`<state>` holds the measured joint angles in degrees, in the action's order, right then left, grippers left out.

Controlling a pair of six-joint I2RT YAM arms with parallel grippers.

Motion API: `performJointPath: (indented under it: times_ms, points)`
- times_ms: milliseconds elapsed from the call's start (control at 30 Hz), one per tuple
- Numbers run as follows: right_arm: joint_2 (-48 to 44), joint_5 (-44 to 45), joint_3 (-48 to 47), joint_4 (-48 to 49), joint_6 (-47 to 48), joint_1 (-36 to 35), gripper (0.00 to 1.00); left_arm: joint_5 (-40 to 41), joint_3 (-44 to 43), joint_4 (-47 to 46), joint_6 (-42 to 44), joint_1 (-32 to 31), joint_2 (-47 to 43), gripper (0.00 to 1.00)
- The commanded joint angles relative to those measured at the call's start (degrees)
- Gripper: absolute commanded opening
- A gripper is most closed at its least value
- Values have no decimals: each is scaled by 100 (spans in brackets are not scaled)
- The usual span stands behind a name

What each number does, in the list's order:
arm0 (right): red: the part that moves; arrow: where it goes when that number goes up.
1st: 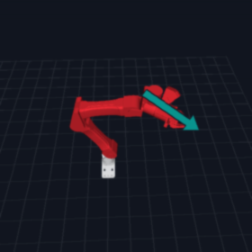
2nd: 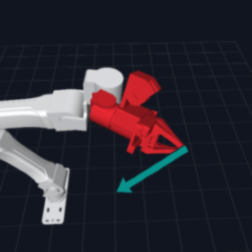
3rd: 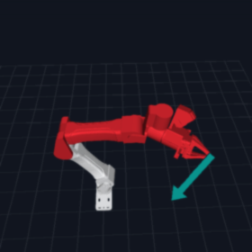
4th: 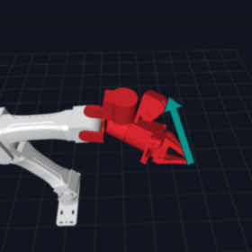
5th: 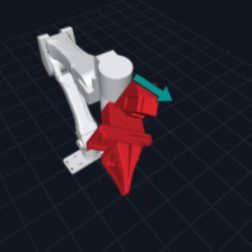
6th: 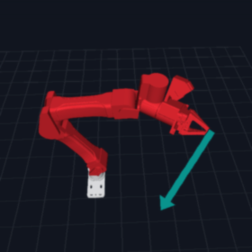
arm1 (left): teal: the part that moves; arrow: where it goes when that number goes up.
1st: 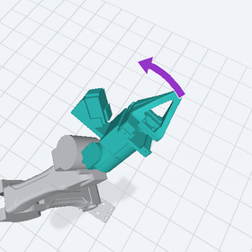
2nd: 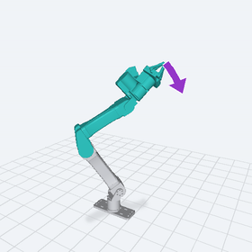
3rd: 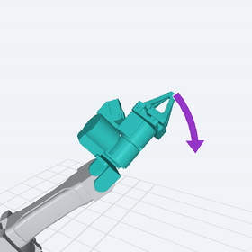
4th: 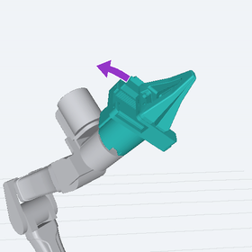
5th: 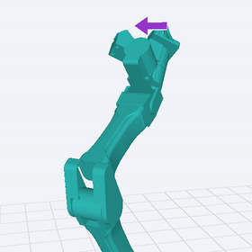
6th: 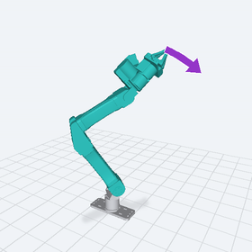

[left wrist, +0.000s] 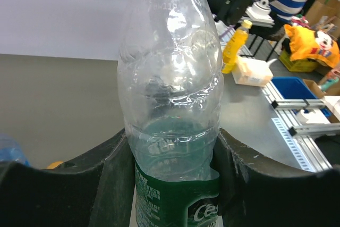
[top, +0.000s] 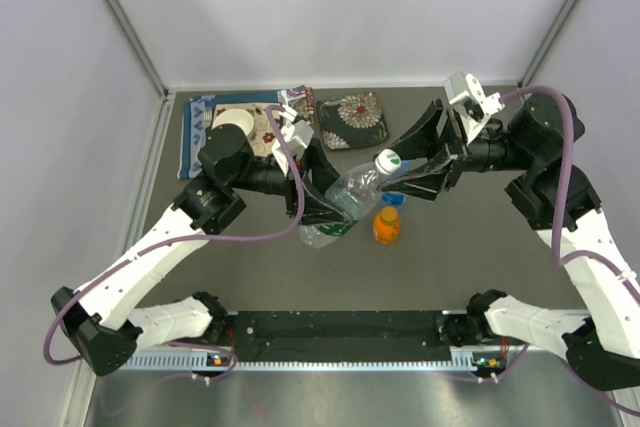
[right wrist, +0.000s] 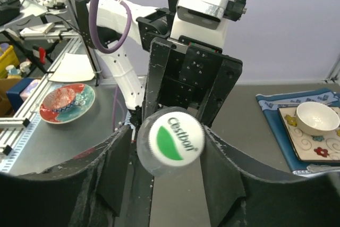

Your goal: Unscrew the bottle caps

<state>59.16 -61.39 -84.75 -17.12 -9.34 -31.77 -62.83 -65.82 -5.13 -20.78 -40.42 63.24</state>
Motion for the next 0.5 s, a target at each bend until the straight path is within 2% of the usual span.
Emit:
performJointPath:
  times_ms: [0, 133, 200, 300, 467]
  points:
    - [-45, 223, -59, -124, -85, -31, 58, 569, -247, 46, 319, 17, -154, 40]
    - [-27, 792, -278, -98, -366, -31, 75, 1078, -221, 170, 495, 26, -242, 40]
    - [61, 987, -507, -46, -725, -40, 82, 1481, -203, 222, 618, 8, -303, 40]
    - [184, 1514, -806, 25, -1262, -49, 97, 1914, -212, 301, 864, -88, -365, 40]
    - [368, 2700, -1131, -89, -2035, -49, 99, 3230, -265, 486, 1443, -422, -427, 40]
